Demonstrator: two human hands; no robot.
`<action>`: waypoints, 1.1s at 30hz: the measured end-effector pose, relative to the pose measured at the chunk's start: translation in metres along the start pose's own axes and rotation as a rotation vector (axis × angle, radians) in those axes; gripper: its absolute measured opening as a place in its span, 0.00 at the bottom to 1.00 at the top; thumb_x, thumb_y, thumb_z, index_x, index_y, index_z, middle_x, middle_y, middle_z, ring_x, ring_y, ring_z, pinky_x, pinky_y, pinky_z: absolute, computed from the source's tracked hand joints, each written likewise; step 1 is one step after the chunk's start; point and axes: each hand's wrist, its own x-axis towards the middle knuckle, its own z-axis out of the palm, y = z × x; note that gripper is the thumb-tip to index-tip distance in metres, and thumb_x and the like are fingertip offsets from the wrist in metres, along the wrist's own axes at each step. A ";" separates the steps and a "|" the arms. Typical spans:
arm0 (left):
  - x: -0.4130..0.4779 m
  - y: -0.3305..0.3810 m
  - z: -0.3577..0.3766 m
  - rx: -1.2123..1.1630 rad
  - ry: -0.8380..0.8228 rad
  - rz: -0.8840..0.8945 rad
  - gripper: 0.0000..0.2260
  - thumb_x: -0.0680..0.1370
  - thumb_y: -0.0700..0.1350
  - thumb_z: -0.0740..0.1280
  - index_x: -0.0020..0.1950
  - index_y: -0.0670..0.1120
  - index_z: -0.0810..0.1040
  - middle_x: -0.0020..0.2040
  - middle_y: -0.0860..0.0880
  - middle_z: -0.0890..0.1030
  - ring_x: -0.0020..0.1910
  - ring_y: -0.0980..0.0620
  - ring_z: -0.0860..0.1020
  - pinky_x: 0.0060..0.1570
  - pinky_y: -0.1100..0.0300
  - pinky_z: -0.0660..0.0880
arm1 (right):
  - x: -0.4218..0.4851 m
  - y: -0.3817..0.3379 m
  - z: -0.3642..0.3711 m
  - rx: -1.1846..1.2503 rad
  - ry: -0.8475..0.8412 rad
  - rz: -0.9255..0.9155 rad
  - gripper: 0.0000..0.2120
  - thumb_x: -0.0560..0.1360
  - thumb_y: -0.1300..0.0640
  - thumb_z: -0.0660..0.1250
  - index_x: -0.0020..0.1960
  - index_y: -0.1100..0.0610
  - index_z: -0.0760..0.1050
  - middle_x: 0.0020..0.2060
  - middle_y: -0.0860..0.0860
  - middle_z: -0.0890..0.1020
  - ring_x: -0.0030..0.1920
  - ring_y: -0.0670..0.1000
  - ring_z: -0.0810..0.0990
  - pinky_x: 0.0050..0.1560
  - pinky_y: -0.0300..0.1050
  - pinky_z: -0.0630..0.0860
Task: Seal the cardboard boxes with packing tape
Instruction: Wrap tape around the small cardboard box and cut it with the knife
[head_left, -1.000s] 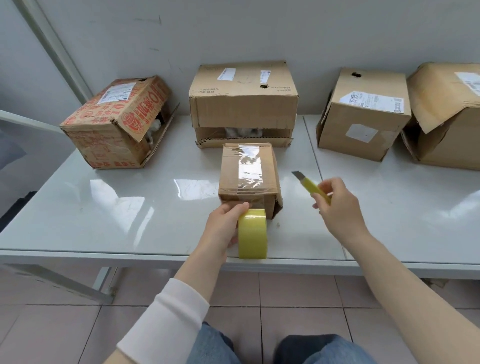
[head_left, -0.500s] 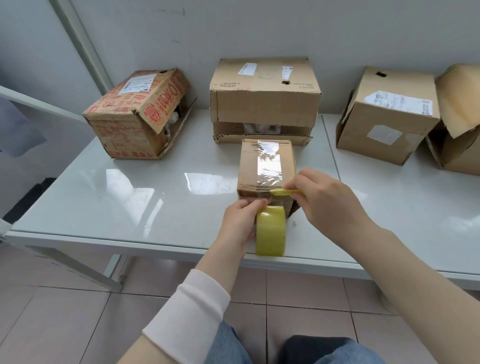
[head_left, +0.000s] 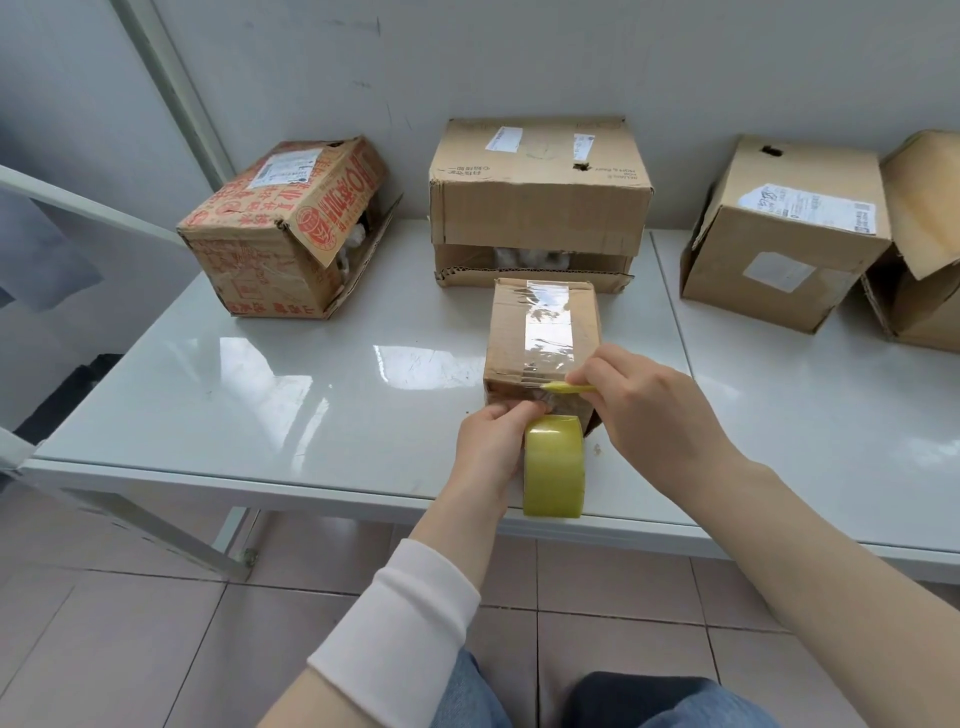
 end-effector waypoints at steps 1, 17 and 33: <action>0.000 0.000 0.000 0.002 0.000 0.001 0.04 0.74 0.43 0.69 0.40 0.48 0.79 0.37 0.50 0.80 0.35 0.55 0.76 0.34 0.63 0.70 | -0.001 0.001 -0.001 -0.007 -0.003 0.004 0.11 0.62 0.67 0.78 0.41 0.64 0.79 0.36 0.57 0.82 0.29 0.56 0.79 0.25 0.40 0.74; -0.016 -0.003 -0.005 0.059 -0.061 0.044 0.06 0.76 0.43 0.67 0.40 0.49 0.80 0.39 0.52 0.78 0.36 0.56 0.73 0.34 0.63 0.70 | -0.093 0.059 0.013 0.246 -0.102 0.773 0.07 0.74 0.60 0.68 0.52 0.57 0.78 0.42 0.53 0.81 0.43 0.53 0.74 0.41 0.42 0.66; -0.040 0.019 0.010 -0.065 -0.157 0.194 0.01 0.76 0.43 0.68 0.45 0.46 0.77 0.34 0.55 0.79 0.28 0.63 0.75 0.38 0.63 0.73 | -0.072 -0.010 -0.015 0.822 0.116 0.662 0.21 0.70 0.31 0.58 0.47 0.46 0.76 0.46 0.45 0.79 0.51 0.44 0.76 0.48 0.31 0.69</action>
